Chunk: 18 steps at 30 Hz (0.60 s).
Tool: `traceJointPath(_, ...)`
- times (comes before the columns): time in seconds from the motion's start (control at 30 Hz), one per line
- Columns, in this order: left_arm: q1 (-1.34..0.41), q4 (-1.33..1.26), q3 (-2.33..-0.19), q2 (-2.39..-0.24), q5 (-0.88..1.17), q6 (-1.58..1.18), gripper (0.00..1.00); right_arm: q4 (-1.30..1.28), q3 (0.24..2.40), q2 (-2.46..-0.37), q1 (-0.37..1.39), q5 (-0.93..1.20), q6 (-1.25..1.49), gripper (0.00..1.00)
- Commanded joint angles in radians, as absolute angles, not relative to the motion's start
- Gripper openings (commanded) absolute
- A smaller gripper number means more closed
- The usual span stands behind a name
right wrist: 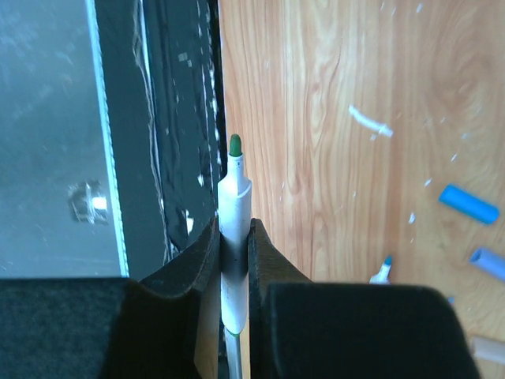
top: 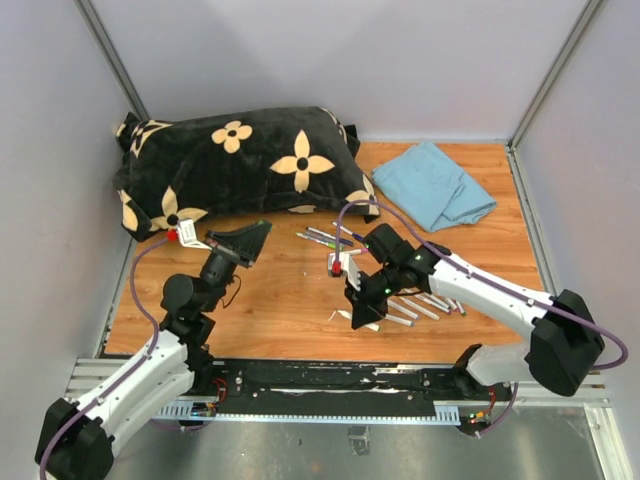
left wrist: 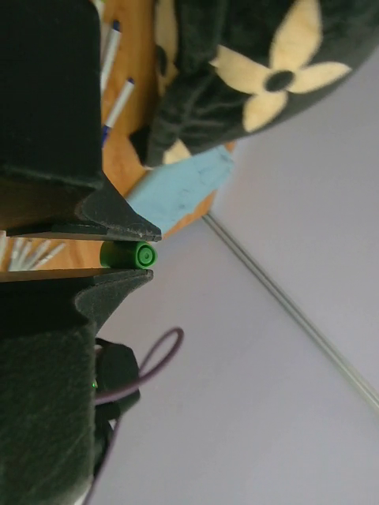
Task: Open the pen caps
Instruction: Open the pen cap from the pen, then place the pen at the center of the board.
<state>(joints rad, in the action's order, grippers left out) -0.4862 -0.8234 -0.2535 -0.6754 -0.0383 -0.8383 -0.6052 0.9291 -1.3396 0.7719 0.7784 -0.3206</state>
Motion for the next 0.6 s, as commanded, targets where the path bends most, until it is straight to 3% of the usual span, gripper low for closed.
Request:
traceJointPath(0.0, -0.479, -0.623, -0.141, -0.605, 0.034, -0.899, 0.00, -0.695, 0.867, -1.310, 0.829, 0.544, -0.421, 0.06)
traceJointPath(0.57, -0.489, -0.621, -0.014, -0.582, 0.093, -1.033, 0.00, -0.678, 0.884, -1.536, 0.933, 0.237, -0.419, 0.10)
